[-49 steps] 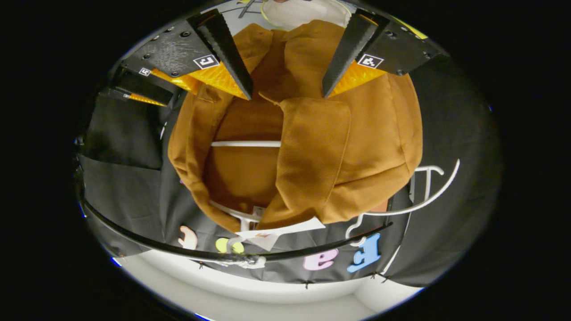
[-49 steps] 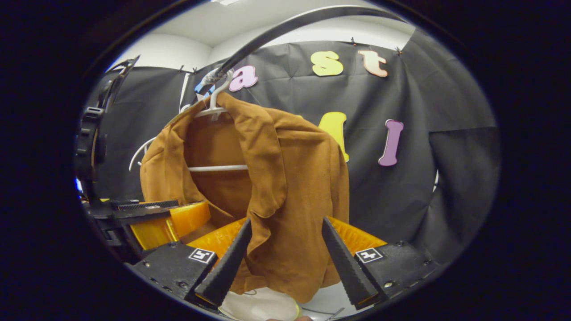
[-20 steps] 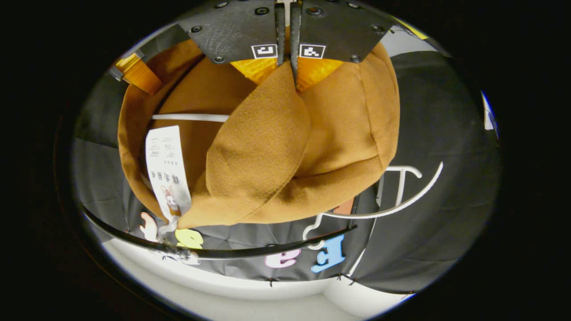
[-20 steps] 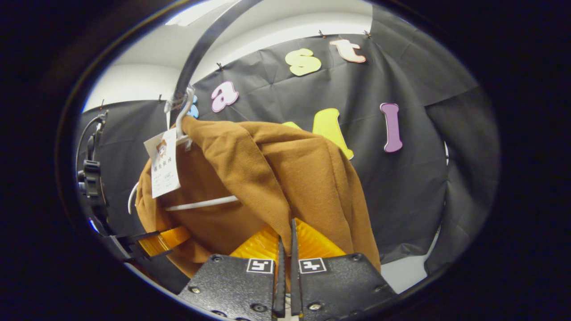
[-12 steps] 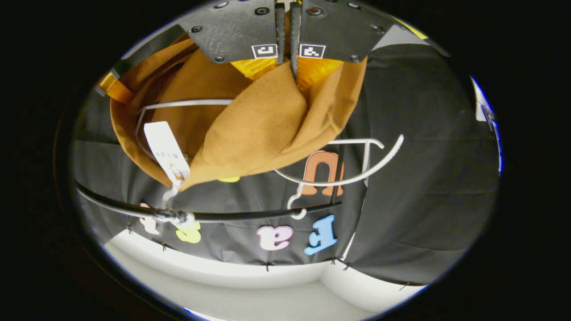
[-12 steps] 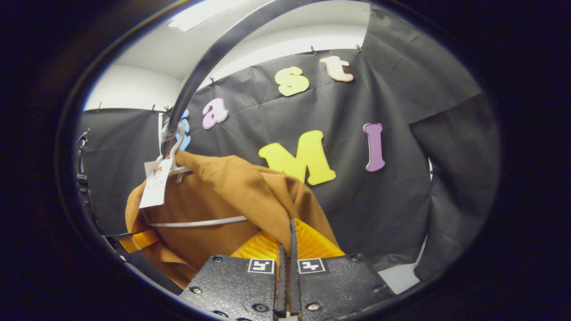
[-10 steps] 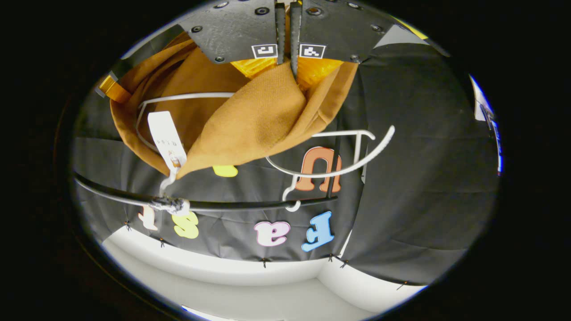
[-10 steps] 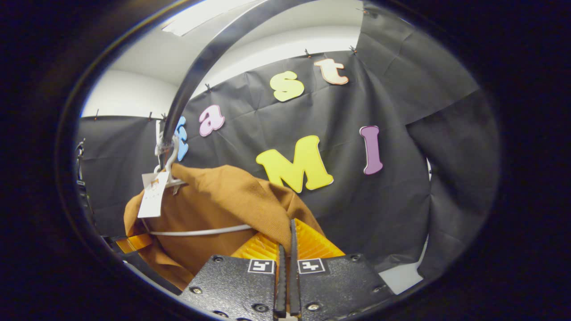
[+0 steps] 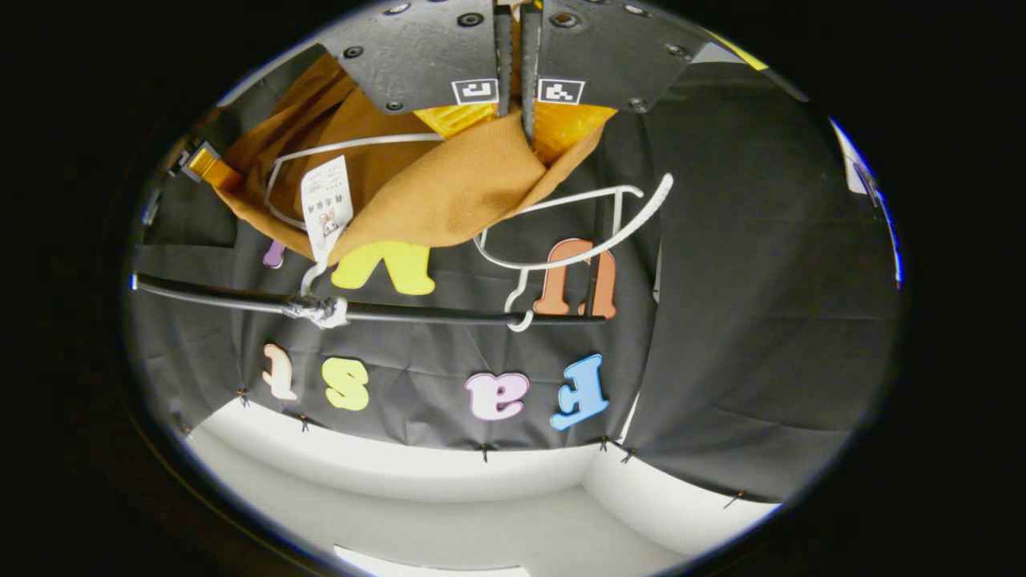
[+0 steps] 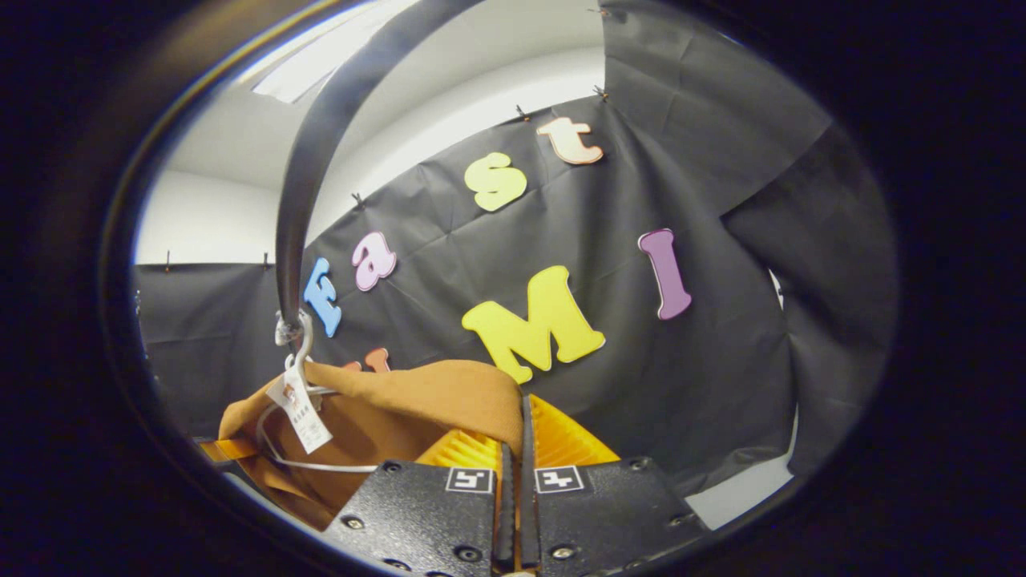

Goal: Grasp the clothes on the hanger with both hands and then place them into the laundry hamper below.

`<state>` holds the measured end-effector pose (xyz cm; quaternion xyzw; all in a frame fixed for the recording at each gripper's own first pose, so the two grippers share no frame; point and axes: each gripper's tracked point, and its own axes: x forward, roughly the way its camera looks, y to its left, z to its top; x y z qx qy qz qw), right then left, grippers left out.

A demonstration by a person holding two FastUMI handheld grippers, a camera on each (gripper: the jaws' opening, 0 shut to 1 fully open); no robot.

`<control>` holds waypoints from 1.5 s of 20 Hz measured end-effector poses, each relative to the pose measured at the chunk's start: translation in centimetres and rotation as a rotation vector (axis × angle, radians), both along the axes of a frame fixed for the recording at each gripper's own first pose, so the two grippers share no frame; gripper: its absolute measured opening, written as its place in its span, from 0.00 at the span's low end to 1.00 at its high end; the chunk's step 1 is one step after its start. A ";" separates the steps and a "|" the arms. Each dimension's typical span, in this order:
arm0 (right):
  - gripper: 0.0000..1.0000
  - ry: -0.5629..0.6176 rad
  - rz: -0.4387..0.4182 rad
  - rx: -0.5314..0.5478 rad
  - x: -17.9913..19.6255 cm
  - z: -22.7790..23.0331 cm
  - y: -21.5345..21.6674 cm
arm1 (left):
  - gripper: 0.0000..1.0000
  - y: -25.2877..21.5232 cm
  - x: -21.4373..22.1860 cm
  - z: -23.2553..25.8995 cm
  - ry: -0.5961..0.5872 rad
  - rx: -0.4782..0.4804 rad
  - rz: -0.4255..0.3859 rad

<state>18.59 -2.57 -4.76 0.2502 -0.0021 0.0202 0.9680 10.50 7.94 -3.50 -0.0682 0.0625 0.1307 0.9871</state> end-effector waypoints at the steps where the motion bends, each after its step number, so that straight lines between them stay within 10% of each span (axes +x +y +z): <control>1: 0.06 -0.003 0.016 0.052 0.1 -0.3 0.4 | 0.04 0.0 0.0 -0.1 0.007 -0.041 -0.014; 16: 0.05 0.039 0.389 0.391 4.3 1.1 0.1 | 0.04 0.4 1.9 1.9 0.002 -0.193 -0.145; 30: 0.06 -0.036 0.626 0.326 8.5 5.3 -1.1 | 0.04 0.6 5.1 1.0 0.075 -0.155 -0.346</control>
